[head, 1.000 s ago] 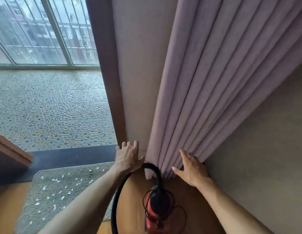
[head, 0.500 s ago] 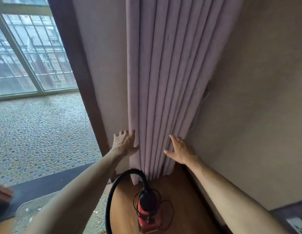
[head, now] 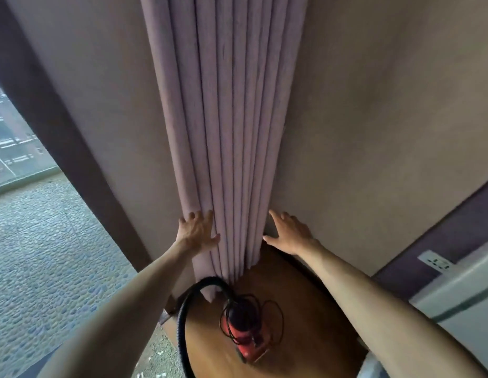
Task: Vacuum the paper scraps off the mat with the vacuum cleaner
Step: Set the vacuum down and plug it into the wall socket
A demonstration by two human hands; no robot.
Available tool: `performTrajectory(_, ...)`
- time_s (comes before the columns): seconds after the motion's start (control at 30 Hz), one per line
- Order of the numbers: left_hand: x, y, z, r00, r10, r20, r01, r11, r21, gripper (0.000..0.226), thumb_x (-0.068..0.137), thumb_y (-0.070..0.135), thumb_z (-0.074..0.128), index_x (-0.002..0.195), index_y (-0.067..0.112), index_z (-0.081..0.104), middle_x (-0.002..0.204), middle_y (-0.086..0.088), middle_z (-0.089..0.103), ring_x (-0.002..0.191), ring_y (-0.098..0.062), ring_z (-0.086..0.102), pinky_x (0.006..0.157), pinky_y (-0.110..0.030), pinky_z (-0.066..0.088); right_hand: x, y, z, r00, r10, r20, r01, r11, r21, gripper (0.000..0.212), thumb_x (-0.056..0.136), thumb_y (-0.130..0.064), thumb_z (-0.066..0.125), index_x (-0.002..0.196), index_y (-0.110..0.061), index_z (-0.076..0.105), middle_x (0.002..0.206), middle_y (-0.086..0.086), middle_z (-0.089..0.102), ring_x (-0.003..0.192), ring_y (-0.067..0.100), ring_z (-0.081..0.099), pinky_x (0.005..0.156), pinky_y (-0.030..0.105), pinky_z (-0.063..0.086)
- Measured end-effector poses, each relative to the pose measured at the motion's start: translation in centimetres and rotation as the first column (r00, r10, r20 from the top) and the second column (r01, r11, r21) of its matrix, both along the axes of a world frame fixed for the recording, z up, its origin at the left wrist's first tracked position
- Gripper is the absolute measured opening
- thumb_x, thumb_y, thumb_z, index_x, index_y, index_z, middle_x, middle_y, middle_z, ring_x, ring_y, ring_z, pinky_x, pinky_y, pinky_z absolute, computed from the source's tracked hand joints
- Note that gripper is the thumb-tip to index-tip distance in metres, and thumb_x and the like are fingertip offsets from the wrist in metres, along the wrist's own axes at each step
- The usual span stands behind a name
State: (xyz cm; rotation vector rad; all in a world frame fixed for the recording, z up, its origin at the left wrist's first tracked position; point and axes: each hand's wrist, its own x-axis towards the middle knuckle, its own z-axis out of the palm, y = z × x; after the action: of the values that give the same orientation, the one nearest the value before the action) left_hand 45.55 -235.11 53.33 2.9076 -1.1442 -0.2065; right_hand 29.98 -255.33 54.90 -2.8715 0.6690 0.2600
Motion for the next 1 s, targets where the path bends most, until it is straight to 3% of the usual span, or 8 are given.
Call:
performTrajectory(0.27, 1.8, 0.5, -2.5, 0.982, -0.185, -0.037, 0.186, 0.981, 0.053, 0.064, 0.089, 0.053, 0.055, 0.137, 0.015, 0.037, 0.128, -0.012, 0.051, 0.117, -0.032, 0.050, 0.095, -0.047, 0.043, -3.1, 4.0, -2.8, 0.971, -0.225, -0.081, 0.228, 0.973, 0.034, 0.081, 0.093, -0.055, 0.052, 0.155, -0.021, 0.014, 0.149, 0.013, 0.036, 0.131, 0.033, 0.044, 0.098, 0.046, 0.045)
performTrajectory(0.47, 0.5, -0.8, -5.4, 0.952, -0.292, -0.090, 0.300, 0.950, 0.093, 0.067, 0.090, 0.054, 0.054, 0.141, 0.015, 0.033, 0.131, -0.013, 0.051, 0.120, -0.033, 0.049, 0.097, -0.047, 0.041, -5.8, 4.9, -5.0, 0.939, -0.332, -0.086, 0.336, 0.941, 0.048, 0.077, 0.091, -0.056, 0.055, 0.151, -0.022, 0.021, 0.142, 0.013, 0.043, 0.123, 0.034, 0.051, 0.092, 0.047, 0.049)
performTrajectory(1.0, -4.6, -2.5, -13.2, 0.912, -0.380, -0.152, 0.406, 0.885, 0.226, 0.065, 0.091, 0.055, 0.050, 0.141, 0.017, 0.035, 0.134, -0.011, 0.049, 0.122, -0.030, 0.047, 0.097, -0.044, 0.040, -12.8, 4.2, -13.5, 0.887, -0.436, -0.153, 0.459, 0.870, 0.179, 0.077, 0.089, -0.056, 0.056, 0.150, -0.021, 0.024, 0.139, 0.013, 0.048, 0.127, 0.032, 0.048, 0.097, 0.045, 0.047)
